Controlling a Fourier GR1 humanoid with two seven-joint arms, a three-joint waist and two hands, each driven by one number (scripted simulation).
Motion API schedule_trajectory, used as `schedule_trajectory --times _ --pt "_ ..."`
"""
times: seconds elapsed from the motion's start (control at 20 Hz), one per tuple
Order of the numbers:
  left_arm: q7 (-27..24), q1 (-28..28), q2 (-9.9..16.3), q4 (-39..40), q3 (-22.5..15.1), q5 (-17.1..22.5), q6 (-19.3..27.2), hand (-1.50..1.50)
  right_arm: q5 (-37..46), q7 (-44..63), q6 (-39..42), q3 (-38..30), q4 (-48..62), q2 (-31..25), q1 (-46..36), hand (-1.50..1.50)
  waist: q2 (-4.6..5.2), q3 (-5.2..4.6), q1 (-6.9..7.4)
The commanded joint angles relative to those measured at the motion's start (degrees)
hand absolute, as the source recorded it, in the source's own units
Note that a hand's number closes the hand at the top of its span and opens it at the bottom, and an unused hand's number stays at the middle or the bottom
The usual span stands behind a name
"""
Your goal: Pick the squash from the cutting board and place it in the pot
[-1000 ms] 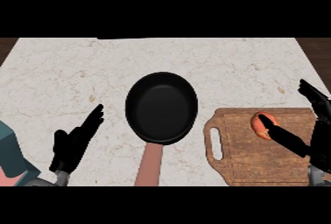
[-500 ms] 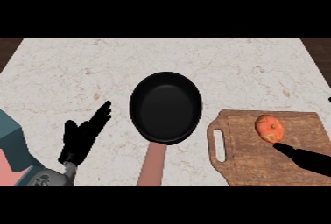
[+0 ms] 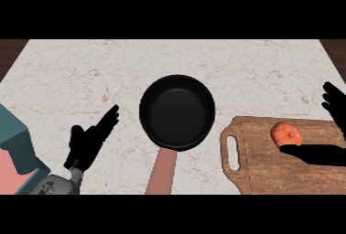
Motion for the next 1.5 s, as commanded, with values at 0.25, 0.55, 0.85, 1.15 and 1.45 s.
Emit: schedule_trajectory --times 0.25,0.55,0.85,1.15,1.45 --pt "3.68 -1.72 -1.48 -0.74 2.65 -2.07 -0.86 0.0 -0.85 -3.45 13.57 0.49 11.5 -0.39 0.38 -1.5 -0.14 0.04 -0.64" --pt "3.8 1.86 -1.83 -3.8 4.79 -3.27 -4.39 0.0 6.61 -13.71 10.09 -2.32 18.3 5.8 1.7 -1.5 -0.16 0.04 -0.57" --pt "1.76 5.0 -3.71 -3.13 5.44 -7.03 -4.21 0.0 2.56 -24.23 16.94 -8.86 24.7 6.15 3.94 -1.5 -0.17 0.05 -0.5" --pt "5.43 0.92 -3.81 -2.8 8.57 -5.78 -6.08 0.0 -1.48 -29.41 19.23 -9.23 24.39 12.3 4.53 -1.5 -0.19 0.05 -0.64" --pt "2.47 1.17 -7.39 -0.3 8.97 -9.41 -6.4 0.0 -4.88 -30.08 23.25 -12.75 31.39 14.82 -0.18 -1.5 -0.14 0.03 -0.54"
